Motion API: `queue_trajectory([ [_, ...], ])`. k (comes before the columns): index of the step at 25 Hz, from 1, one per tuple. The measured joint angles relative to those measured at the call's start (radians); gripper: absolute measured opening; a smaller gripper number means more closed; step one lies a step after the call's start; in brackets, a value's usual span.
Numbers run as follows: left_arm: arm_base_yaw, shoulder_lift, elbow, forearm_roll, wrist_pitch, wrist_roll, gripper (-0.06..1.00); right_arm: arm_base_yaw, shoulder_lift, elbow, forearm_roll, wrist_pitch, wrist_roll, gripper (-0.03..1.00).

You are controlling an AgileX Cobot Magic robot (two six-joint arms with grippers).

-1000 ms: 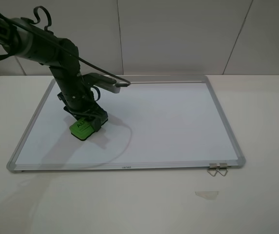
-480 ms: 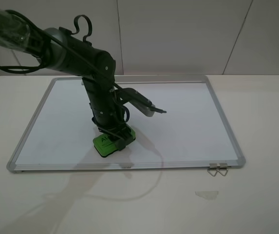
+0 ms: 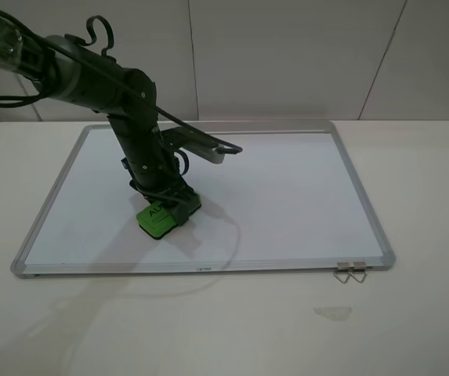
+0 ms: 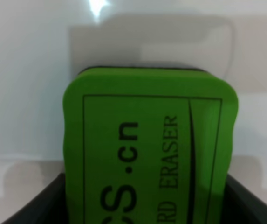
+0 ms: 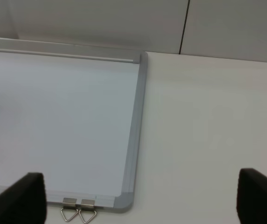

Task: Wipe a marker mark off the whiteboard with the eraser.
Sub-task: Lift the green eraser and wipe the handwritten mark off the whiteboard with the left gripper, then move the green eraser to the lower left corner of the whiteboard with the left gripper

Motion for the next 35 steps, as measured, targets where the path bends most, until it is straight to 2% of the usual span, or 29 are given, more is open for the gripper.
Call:
queue_trajectory([
  [4,0.073,0.000,-0.001,0.003,-0.002,-0.013,0.60,0.000,0.000,0.000,0.000,0.000,0.000,0.82],
  [11,0.084,-0.014,-0.003,0.011,0.057,-0.044,0.60,0.000,0.000,0.000,0.000,0.000,0.000,0.82],
  [18,0.118,-0.150,-0.013,0.047,0.155,-0.295,0.60,0.000,0.000,0.000,0.000,0.000,0.000,0.82],
  [22,0.158,-0.224,-0.007,0.090,0.202,-0.449,0.60,0.000,0.000,0.000,0.000,0.000,0.000,0.82],
  [26,0.204,-0.284,0.061,0.158,0.215,-0.567,0.60,0.000,0.000,0.000,0.000,0.000,0.000,0.82],
  [31,0.250,-0.349,0.208,0.211,0.190,-0.642,0.60,0.000,0.000,0.000,0.000,0.000,0.000,0.82],
  [35,0.250,-0.384,0.325,0.212,0.097,-0.671,0.60,0.000,0.000,0.000,0.000,0.000,0.000,0.82],
])
